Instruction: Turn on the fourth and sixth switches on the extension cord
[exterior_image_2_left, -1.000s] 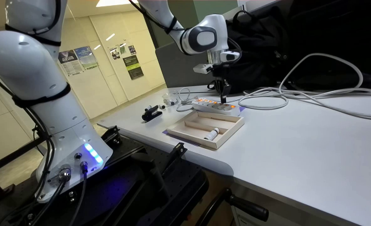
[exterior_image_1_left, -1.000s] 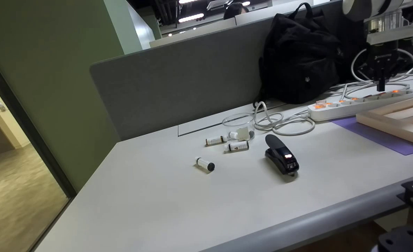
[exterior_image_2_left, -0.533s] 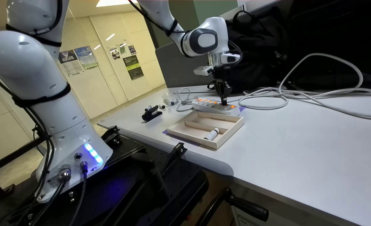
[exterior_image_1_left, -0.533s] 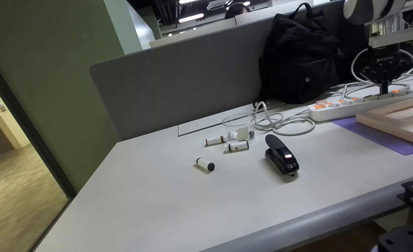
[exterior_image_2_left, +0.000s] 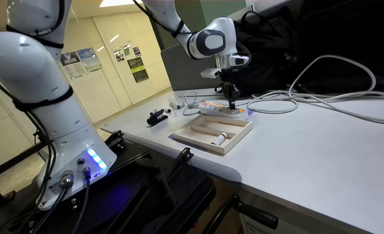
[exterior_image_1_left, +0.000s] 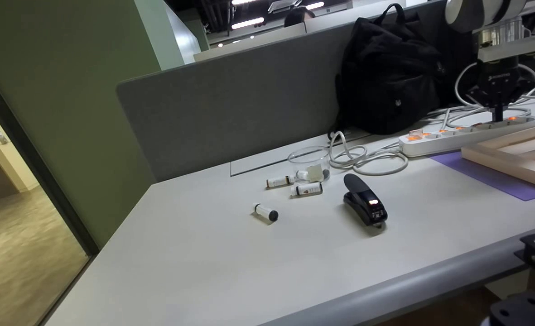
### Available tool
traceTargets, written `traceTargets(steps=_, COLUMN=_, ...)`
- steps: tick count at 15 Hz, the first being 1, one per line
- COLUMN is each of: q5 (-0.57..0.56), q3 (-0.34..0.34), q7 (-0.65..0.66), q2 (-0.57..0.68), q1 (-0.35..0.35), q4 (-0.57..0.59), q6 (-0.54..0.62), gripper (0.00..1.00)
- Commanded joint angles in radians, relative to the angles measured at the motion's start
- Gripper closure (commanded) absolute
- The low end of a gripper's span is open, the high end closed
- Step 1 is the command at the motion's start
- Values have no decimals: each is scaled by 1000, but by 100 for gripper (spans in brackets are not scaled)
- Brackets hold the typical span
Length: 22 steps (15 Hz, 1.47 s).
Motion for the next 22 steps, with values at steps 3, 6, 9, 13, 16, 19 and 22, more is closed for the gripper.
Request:
traceTargets(steps=3, q5=11, q3=-5, q7=1, q2=55, q1=-20, q4=36, q6=5, gripper=100)
traceTargets(steps=6, q5=26, q3=-3, q7=-1, q2=60, q1=-30, q4=36, q6=5, gripper=100)
traceTargets(steps=9, q5=52, q3=-1, q7=-5, q2=60, q1=-47, q4=32, q6=9, gripper=100)
traceTargets(steps=13, q5=118, q3=13, q7=-31, q2=67, q1=-108, q4=35, q6=-6, gripper=100)
traceTargets(steps=16, q5=170, q3=29, q7=-57, q2=75, q1=-143, q4=46, q6=-19, gripper=100)
traceTargets(steps=19, q5=214, q3=47, q7=-83, q2=79, q1=-164, q4=55, q6=-24, gripper=100)
traceTargets(steps=22, q5=252, q3=65, q7=-127, q2=68, q1=-177, q4=55, q6=2, gripper=100)
